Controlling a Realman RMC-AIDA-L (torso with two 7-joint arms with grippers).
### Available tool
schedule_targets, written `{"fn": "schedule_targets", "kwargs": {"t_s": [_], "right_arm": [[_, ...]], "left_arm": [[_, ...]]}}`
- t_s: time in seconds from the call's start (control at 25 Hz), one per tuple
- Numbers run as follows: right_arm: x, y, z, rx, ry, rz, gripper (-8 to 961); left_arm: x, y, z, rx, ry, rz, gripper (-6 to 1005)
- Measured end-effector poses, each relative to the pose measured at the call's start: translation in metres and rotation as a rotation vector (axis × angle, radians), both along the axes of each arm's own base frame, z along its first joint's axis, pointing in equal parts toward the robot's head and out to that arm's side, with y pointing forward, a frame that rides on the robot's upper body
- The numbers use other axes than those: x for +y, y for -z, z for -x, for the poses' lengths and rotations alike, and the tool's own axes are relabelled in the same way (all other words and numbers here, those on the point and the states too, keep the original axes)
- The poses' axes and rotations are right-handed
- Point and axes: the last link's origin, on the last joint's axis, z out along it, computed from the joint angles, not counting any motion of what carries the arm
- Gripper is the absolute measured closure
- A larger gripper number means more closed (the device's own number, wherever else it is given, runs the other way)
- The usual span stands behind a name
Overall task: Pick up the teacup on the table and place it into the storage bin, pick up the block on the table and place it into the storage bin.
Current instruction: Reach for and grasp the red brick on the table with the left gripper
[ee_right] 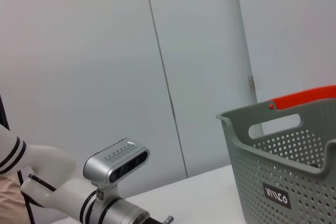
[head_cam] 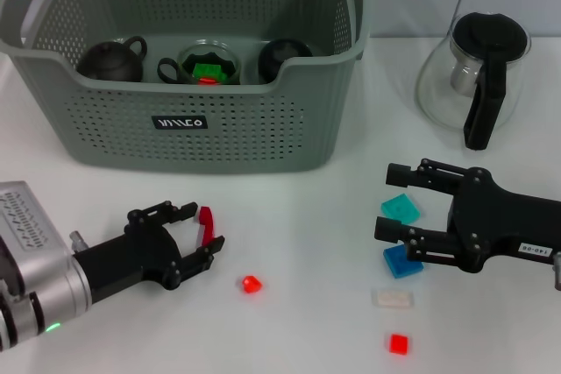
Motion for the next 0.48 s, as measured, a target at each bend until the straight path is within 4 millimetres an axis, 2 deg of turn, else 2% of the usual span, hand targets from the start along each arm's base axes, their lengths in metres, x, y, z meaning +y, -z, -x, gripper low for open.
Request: {"fn": "schedule_targets", "kwargs": {"t_s": [0.48], "right_arm": [[-0.0008, 0.0000, -0.0008, 0.000, 0.003, 0.000, 150]], "left_arm": [[-0.0004, 0.0014, 0.0044, 0.021, -0.013, -0.025, 377]]}}
